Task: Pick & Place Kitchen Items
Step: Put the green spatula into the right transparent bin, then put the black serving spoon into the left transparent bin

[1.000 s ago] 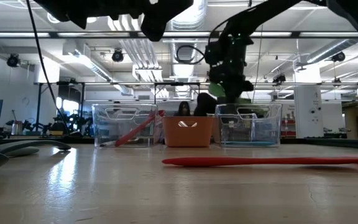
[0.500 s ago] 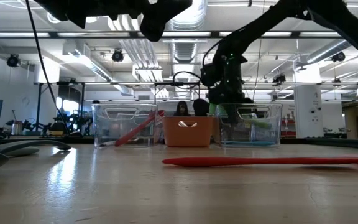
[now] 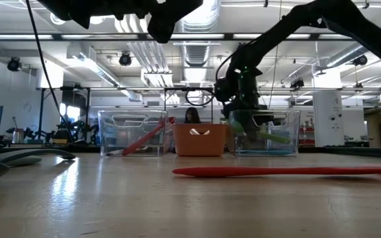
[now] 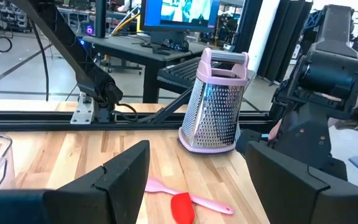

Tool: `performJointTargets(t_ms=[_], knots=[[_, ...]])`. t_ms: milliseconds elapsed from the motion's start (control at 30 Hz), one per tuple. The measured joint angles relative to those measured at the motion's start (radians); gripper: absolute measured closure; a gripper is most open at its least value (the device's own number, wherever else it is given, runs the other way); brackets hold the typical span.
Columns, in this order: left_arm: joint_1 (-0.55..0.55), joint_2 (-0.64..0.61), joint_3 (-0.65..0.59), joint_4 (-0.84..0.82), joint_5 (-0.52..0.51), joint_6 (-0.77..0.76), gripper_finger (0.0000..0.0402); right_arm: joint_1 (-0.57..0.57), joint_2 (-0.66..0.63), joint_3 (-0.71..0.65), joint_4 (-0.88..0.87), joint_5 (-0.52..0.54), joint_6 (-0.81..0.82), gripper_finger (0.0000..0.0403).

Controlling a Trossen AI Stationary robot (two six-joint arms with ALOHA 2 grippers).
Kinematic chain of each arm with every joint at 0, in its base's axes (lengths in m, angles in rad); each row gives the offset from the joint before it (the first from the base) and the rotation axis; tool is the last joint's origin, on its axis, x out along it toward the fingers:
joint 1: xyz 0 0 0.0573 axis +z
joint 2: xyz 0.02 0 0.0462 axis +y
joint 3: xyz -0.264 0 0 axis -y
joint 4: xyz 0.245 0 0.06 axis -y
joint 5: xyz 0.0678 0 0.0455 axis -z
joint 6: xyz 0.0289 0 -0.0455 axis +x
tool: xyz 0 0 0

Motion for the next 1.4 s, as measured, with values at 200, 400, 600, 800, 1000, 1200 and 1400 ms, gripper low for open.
performJointTargets(t_ms=[200, 400, 600, 800, 1000, 1200, 1400], knots=[[0.0, 0.0, 0.0, 0.001, 0.0, -0.001, 0.0134, -0.006, 0.001, 0.0, 0.001, 0.0, 0.0, 0.0394], [0.0, 0.0, 0.0, 0.001, 0.0, -0.002, 0.0134, -0.006, 0.001, 0.0, 0.006, 0.0, 0.0, 0.0385], [0.0, 0.0, 0.0, 0.001, 0.0, -0.002, 0.0134, -0.006, 0.001, 0.0, 0.007, 0.0, -0.003, 0.035], [0.0, 0.0, 0.0, 0.002, 0.0, -0.002, 0.0134, -0.005, 0.0, 0.0, 0.0, 0.001, -0.018, 0.0311], [0.0, 0.0, 0.0, 0.002, 0.0, -0.002, 0.0134, -0.004, -0.043, 0.0, -0.003, 0.002, -0.026, 0.0303], [0.0, 0.0, 0.0, 0.003, 0.0, 0.001, 0.0134, 0.003, -0.142, 0.0, -0.005, 0.003, -0.025, 0.0323], [0.0, 0.0, 0.0, 0.002, 0.0, 0.001, 0.0134, 0.05, -0.29, 0.0, -0.014, -0.001, -0.023, 0.0342]])
